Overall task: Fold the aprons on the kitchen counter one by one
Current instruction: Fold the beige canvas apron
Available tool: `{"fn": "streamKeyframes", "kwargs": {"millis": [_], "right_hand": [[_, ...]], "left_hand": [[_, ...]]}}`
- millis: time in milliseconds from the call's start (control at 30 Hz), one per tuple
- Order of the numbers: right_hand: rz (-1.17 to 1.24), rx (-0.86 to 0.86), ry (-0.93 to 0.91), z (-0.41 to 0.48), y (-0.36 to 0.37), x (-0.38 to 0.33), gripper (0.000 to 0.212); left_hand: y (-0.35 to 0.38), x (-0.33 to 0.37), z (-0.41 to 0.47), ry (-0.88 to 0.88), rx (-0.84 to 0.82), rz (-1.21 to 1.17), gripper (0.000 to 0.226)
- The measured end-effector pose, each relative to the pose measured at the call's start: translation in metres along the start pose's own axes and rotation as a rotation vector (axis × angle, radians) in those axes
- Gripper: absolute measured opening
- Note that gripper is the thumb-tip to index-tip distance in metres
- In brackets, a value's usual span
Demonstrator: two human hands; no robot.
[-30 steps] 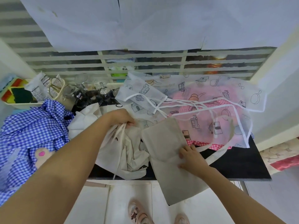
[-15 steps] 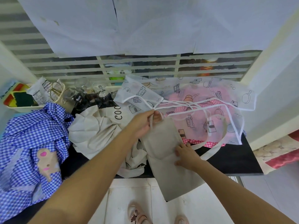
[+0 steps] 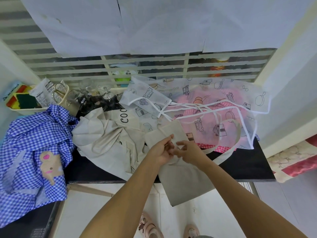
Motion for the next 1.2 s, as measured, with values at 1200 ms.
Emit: {"fn": "streamKeyframes", "kwargs": {"millis": [1200], "right_hand": [[-0.063, -0.007, 0.118, 0.047, 0.023, 0.023, 0.023]], "left_hand": [[-0.020, -0.006, 0.029, 0.765, 0.244, 1.975, 0.086]]}}
Point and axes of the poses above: each hand's wrist, its own z-axis towards the middle knuckle, its own y-axis out of the palm, x = y × z, the point moved 6 cm from there along z, towards the middle knuckle, and after that the axes turned 10 degrees about -y, right-handed, at the moved point
